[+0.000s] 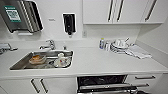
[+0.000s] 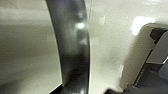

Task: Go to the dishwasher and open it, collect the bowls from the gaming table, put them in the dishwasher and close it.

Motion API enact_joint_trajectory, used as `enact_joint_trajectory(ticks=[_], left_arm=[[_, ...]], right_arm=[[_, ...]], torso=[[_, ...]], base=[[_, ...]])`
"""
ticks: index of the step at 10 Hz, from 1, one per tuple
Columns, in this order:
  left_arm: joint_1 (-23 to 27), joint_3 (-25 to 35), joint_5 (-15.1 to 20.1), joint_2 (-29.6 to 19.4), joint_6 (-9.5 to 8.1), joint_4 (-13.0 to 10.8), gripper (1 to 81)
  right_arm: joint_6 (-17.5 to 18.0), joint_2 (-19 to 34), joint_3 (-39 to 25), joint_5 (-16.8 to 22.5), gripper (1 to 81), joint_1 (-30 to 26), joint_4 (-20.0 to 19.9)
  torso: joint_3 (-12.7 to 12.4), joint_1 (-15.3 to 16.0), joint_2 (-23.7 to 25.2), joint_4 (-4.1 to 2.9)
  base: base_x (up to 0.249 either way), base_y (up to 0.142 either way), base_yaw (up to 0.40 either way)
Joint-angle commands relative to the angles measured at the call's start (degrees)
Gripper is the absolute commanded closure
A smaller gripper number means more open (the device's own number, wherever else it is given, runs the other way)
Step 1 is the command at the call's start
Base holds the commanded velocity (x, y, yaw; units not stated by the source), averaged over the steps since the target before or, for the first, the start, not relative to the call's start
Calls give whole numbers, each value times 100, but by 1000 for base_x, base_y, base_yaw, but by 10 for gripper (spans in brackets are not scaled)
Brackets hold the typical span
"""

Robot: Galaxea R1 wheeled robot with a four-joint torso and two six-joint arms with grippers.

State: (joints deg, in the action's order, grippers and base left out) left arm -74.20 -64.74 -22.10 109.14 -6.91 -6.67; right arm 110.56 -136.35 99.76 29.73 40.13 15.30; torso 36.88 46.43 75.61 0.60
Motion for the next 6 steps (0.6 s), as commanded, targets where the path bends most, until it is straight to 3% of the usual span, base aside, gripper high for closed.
enact_joint_trajectory(ticks=[1,4,6], left_arm=[[270,146,188,-287,14,-177,10],[270,146,215,-234,15,-185,10],[270,146,233,-226,14,-256,10]], right_arm=[[27,229,-19,587,10,-326,-106],[27,35,412,-134,10,-36,-150],[27,18,474,-143,10,0,-150]], torso=[[0,0,0,0],[0,-2,4,0],[-2,-5,4,0]], base=[[-69,0,0],[-69,0,0],[-32,0,0]])
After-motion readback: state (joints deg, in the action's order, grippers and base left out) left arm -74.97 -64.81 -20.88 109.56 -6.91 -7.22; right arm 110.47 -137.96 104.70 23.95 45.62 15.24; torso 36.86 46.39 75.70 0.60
